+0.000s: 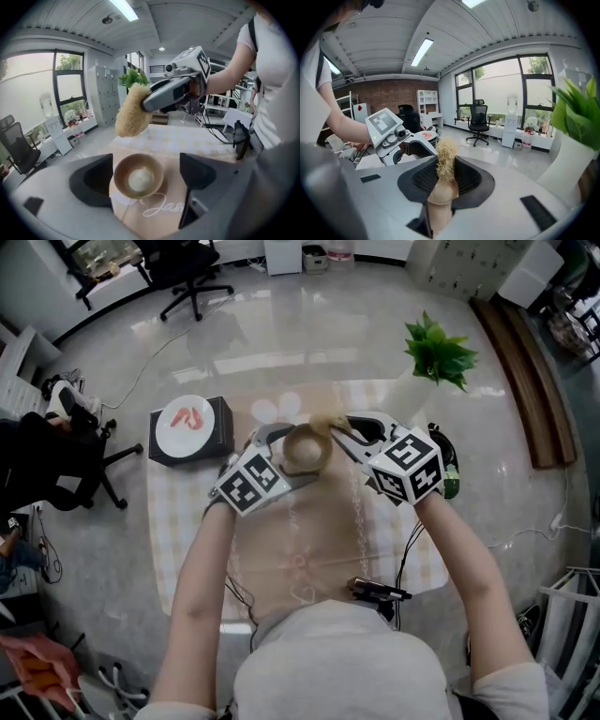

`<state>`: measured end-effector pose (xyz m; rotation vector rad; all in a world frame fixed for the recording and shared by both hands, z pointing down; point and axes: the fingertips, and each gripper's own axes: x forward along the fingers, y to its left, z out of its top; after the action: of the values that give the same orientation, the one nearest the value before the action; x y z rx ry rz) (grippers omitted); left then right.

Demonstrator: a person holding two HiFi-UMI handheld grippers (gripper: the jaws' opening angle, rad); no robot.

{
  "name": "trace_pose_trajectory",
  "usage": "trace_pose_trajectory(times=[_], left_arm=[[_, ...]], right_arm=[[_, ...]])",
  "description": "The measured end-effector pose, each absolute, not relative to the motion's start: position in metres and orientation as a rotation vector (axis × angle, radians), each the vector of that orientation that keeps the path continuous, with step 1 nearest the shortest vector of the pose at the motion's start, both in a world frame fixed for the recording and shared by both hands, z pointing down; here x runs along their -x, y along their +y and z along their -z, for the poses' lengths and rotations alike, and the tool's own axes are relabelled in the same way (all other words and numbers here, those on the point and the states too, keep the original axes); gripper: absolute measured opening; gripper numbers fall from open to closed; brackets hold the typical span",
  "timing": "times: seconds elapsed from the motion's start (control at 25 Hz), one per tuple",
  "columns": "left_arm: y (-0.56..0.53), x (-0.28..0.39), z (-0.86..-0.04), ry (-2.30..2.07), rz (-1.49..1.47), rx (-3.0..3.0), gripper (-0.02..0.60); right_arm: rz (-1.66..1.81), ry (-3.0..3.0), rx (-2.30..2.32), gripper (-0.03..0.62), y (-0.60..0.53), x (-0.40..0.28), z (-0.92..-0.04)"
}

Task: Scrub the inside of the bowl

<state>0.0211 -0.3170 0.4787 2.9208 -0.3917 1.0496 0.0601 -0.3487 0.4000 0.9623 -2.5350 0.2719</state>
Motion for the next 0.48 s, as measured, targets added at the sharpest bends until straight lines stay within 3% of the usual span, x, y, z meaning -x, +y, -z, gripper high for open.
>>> trace_pose_trajectory(times=[0.48], left_arm=[[-0.330, -0.014, -0.541, -0.347, -1.212, -2.768, 0.426]], right_arm=[[-0.306, -2.480, -0.886, 0.091, -0.353, -0.051, -0.446]])
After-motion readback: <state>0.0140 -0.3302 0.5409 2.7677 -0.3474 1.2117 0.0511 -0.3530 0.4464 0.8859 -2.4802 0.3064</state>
